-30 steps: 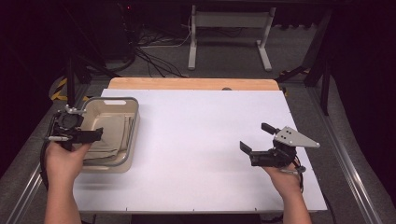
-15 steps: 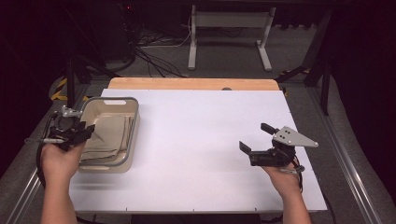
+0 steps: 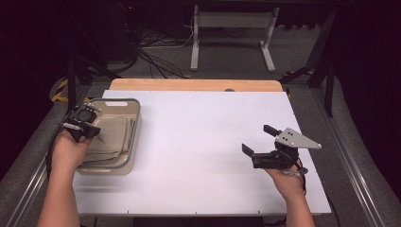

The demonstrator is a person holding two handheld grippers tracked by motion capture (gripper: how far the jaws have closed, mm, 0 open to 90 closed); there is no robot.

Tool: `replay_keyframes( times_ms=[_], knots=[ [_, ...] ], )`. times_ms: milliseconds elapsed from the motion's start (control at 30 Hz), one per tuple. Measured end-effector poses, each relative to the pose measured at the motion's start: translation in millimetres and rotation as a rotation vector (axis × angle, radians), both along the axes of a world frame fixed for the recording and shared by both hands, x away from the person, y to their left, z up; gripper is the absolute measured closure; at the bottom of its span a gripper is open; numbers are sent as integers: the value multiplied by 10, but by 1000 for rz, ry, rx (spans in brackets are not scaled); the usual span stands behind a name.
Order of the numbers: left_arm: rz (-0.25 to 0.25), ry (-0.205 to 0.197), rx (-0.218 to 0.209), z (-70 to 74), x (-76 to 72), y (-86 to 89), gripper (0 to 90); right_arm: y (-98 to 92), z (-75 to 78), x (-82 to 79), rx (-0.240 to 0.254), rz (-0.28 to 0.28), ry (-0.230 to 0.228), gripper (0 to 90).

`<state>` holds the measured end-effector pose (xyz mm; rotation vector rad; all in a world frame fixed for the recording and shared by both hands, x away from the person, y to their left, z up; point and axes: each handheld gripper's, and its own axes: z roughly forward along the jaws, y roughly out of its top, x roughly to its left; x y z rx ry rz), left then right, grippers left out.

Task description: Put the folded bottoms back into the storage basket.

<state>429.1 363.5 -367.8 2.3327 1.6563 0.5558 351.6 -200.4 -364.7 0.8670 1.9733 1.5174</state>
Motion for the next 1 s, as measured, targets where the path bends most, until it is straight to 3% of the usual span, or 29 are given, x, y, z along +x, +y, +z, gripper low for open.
replay_keyframes(
  times_ms=[567,900,1000],
  knots=[
    [10,137,66,-297,291,-21,897,-14,6,4,2,-1,1,2],
    [27,144,40,-323,331,4,898,-17,13,4,7,2,-1,3],
    [28,107,45,-259,288,11,897,-15,18,-2,6,1,1,3]
  ],
)
